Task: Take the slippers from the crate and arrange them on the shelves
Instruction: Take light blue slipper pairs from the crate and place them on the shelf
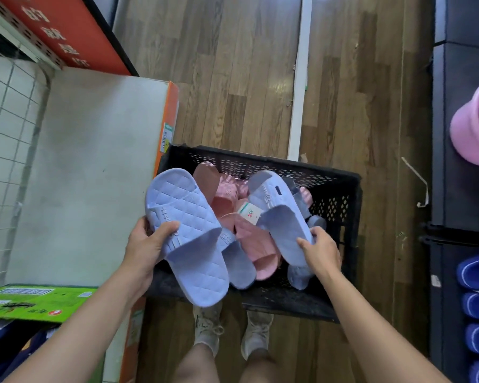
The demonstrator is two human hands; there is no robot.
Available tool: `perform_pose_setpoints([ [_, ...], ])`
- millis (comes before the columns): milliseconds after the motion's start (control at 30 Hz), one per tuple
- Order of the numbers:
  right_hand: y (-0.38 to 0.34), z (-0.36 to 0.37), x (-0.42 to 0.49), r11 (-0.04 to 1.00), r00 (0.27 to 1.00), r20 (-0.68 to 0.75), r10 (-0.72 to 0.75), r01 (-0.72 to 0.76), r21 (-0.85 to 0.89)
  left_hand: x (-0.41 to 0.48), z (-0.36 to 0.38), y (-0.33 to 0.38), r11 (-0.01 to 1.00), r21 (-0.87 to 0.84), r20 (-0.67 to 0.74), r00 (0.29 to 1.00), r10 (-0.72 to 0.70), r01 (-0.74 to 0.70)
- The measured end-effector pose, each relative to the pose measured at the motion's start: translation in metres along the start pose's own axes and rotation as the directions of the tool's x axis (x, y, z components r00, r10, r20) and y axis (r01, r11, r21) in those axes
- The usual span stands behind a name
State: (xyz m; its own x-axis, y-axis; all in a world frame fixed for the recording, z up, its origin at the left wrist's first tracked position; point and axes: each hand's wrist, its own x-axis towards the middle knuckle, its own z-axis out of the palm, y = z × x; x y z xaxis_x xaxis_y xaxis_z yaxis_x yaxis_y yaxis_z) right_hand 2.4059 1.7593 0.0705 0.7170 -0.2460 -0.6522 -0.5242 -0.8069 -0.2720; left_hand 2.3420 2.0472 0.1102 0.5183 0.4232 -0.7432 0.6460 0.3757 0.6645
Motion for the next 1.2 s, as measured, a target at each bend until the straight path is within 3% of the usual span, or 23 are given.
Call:
perform_pose_setpoints([
  [133,0.002,-0.04,-0.039,0.965,0.999,-0.002,-0.045,0.044,0.257,-0.038,-0.003,0.037,0.998,0.037,0.048,0.998,0.051,-0.053],
  [300,-0.014,-0.109,-0.094,0.884,0.986,-0.031,-0.165,0.162,0.438,-0.104,0.004,0.096,0.988,0.032,0.169,0.975,0.146,-0.154],
  [767,-0.046,-0.311,-0.243,0.683,0.887,-0.273,-0.373,0.462,0.566,-0.265,0.036,0.239,0.914,-0.007,0.382,0.844,0.376,-0.405],
  [967,-0.036,-0.352,-0.303,0.603,0.867,-0.395,-0.303,0.496,0.625,-0.3,0.05,0.272,0.902,-0.047,0.523,0.759,0.389,-0.43],
  [1200,-0.025,-0.354,-0.375,0.477,0.849,-0.515,-0.115,0.502,0.721,-0.336,0.068,0.324,0.858,-0.049,0.723,0.574,0.384,-0.512],
])
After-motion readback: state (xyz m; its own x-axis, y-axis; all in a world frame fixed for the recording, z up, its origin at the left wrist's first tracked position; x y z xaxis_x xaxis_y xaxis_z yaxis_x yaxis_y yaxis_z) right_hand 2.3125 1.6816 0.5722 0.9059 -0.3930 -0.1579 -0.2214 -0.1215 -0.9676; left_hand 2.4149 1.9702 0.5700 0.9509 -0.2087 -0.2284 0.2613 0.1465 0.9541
